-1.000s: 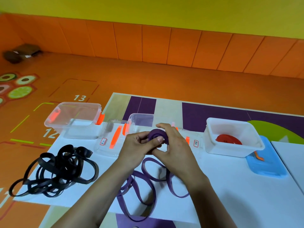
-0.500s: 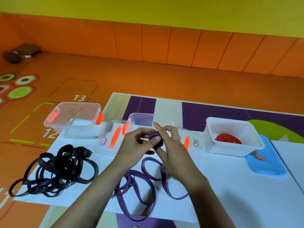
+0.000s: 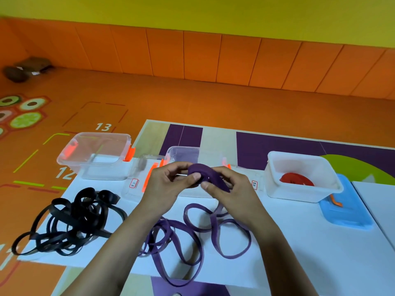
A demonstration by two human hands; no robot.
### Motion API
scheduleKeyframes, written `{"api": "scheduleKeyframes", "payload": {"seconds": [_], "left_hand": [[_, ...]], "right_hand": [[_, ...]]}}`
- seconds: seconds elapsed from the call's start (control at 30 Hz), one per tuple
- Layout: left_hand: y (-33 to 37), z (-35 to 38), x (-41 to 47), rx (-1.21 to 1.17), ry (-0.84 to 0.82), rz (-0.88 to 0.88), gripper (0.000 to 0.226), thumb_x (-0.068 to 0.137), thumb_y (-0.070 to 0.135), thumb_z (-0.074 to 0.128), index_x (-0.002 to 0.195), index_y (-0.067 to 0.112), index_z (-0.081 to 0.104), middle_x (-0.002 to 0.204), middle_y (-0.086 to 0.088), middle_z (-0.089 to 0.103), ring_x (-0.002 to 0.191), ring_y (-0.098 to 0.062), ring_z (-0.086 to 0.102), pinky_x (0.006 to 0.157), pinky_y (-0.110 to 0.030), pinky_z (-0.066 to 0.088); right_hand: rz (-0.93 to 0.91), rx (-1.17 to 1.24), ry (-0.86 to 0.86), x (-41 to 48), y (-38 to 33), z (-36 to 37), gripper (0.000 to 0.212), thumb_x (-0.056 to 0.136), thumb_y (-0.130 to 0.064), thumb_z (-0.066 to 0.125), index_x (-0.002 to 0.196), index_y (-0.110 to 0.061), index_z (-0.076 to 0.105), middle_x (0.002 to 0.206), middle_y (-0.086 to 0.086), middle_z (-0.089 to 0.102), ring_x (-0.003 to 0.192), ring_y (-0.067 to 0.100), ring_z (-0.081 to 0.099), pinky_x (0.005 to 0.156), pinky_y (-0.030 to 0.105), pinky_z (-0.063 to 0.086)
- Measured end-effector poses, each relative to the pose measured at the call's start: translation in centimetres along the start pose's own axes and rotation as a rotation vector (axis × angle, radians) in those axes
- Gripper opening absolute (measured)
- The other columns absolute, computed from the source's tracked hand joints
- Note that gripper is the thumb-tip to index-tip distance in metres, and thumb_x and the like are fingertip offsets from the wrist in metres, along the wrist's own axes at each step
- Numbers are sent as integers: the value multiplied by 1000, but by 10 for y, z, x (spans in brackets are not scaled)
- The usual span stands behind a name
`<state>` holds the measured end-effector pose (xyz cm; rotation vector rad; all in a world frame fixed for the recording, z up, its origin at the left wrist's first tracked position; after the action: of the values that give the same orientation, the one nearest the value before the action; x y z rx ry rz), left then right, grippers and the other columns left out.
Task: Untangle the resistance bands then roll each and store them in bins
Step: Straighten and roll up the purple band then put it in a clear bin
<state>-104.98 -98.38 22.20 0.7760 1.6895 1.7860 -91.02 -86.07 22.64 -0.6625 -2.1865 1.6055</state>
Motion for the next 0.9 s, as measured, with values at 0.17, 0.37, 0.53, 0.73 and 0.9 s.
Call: {"api": "scheduleKeyframes", "payload": {"seconds": [0.17,0.37,0.53,0.73,0.9], "left_hand": [[2,9,-2,-215,12,-83,24,80,9,77,103,6,73,98,-13,77,92,-28,75,85,-33,60],[-7,16,-13,-232,10,-144,23,84,8,78,104,1,72,103,-17,75,95,-35,75,89,-39,60],[11,-2,-8,451,-82,45,30,85,23,82,112,30,70,109,14,68,75,-18,70,70,-27,60],[25,-3,-11,624,-245,134,20,90,24,76,107,31,68,100,16,69,74,-16,71,74,-38,58],[23,1,-18,319,-200,80,21,93,12,72,113,18,65,101,0,72,80,-24,75,79,-32,61]], "right_hand": [[-25,207,101,-4,4,5,19,97,-28,68,115,-29,74,80,-8,70,69,13,61,72,25,53],[-51,115,111,-4,6,11,19,101,-27,63,118,-30,71,102,-14,71,95,4,66,82,14,48],[-88,-239,-40,-2,5,0,23,103,-35,58,124,-31,66,110,-16,62,105,4,59,86,13,43],[-128,-314,-79,-2,-6,-1,25,97,-36,67,122,-33,68,105,-17,55,100,3,57,82,13,44],[-92,-52,45,-5,-5,-3,24,87,-35,78,111,-30,76,103,-14,62,97,10,62,82,21,51]]}}
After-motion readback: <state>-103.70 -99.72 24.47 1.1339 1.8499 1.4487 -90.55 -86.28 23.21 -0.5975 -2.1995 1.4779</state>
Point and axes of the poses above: each hand's wrist, its own x-axis towards the middle knuckle, its own z-axis out of the palm, y = z × x, the point moved 3 cm from there along x, towards the middle knuckle
